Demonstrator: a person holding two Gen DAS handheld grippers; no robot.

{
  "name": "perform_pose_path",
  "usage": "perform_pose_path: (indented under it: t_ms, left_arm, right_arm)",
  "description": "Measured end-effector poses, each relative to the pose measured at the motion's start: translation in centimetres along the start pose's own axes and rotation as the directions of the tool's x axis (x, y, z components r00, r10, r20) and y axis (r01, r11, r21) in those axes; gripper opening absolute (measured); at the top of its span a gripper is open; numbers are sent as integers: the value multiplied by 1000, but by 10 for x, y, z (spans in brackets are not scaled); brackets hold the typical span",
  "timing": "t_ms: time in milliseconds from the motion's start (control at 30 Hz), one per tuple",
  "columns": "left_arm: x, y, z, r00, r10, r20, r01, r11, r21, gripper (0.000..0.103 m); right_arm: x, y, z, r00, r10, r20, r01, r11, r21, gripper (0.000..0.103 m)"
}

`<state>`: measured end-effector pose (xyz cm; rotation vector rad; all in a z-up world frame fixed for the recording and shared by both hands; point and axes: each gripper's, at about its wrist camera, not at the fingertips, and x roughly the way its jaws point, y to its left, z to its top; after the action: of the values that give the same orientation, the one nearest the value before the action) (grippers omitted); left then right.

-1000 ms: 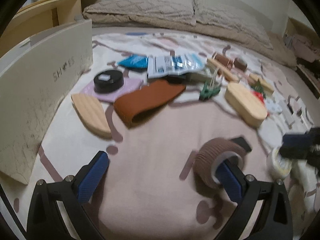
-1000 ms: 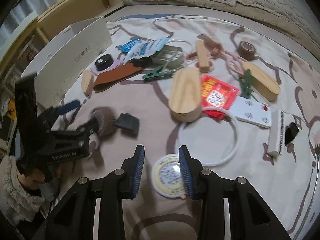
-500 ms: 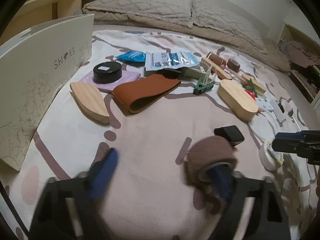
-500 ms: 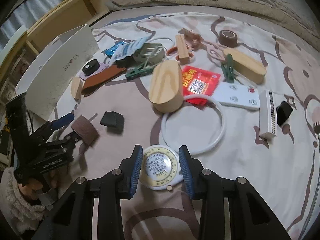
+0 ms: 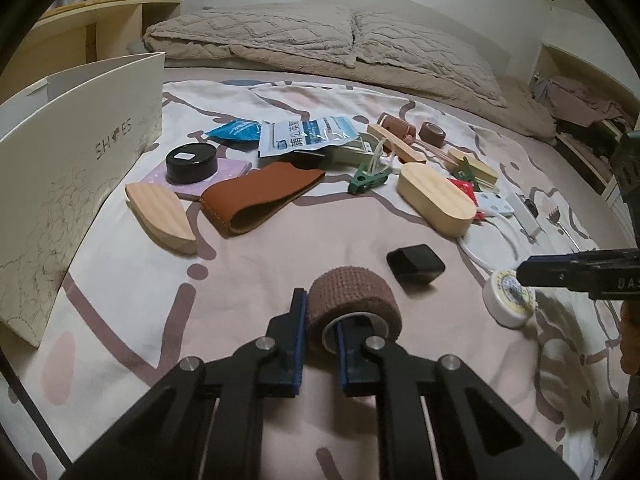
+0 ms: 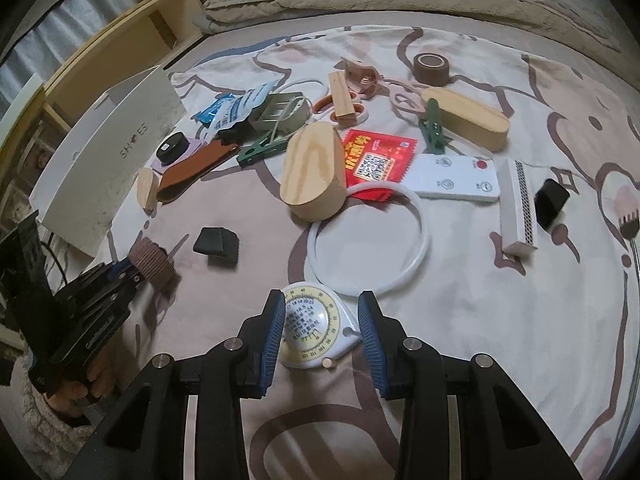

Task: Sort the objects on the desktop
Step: 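Lift the brown tape roll with the left tool while the right tool holds the tape measure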

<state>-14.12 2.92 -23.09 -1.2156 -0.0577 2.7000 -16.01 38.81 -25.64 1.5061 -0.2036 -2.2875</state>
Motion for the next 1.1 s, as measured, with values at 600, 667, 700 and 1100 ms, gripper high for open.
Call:
perform_pose_path:
  t_ms: [600,667,700,1100]
  left_arm:
    - [-44,27,-30,982,14,-189,-22,999,-40,12]
    - [-50,28,-32,977,23,-212,-32,999,-42,12]
    - [-53,28,-33,975,28,-220,-36,999,-36,12]
    - [-60,24,-41,965,20,-262,-29,999,-30,21]
  right_arm:
    - [27,41,-21,994,-103,-24,97,975,-199,69]
    - [28,44,-23,993,-120,-14,115,970,-212,69]
    - [28,43,-23,993,-121,-10,116,972,-206,69]
    - [24,56,-29,997,-81,-18,74,964,-256,54]
